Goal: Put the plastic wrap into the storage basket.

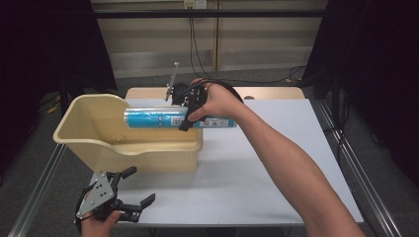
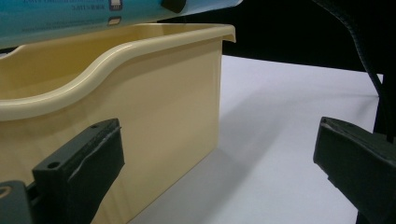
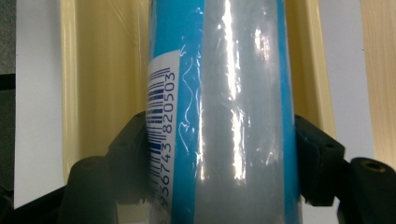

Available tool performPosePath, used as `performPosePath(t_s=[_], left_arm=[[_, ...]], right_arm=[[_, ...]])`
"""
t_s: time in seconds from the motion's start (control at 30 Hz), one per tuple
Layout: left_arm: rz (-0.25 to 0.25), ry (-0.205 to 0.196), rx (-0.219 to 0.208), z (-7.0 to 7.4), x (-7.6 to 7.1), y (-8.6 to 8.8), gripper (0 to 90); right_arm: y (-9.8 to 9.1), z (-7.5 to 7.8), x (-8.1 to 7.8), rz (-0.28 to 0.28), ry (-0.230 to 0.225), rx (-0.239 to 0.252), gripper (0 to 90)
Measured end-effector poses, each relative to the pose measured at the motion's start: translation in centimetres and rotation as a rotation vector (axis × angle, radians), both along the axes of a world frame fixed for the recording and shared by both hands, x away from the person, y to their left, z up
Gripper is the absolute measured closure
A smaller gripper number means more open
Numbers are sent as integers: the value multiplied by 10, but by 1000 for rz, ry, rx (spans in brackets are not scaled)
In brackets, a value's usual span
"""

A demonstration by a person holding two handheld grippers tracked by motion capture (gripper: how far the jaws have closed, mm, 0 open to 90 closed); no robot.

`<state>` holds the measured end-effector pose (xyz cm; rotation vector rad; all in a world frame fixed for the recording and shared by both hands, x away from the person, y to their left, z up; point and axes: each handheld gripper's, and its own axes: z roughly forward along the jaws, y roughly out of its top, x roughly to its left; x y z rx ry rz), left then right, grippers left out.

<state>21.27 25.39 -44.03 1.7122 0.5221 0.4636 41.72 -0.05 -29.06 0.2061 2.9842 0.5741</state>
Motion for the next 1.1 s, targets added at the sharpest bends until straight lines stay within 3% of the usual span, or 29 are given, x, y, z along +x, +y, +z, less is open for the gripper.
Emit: performPosePath(t_s=[1.1], left_arm=[[-3,5,-3,-1,1,1,16]], right_arm=[[9,-8,6,10,19,-40,320]])
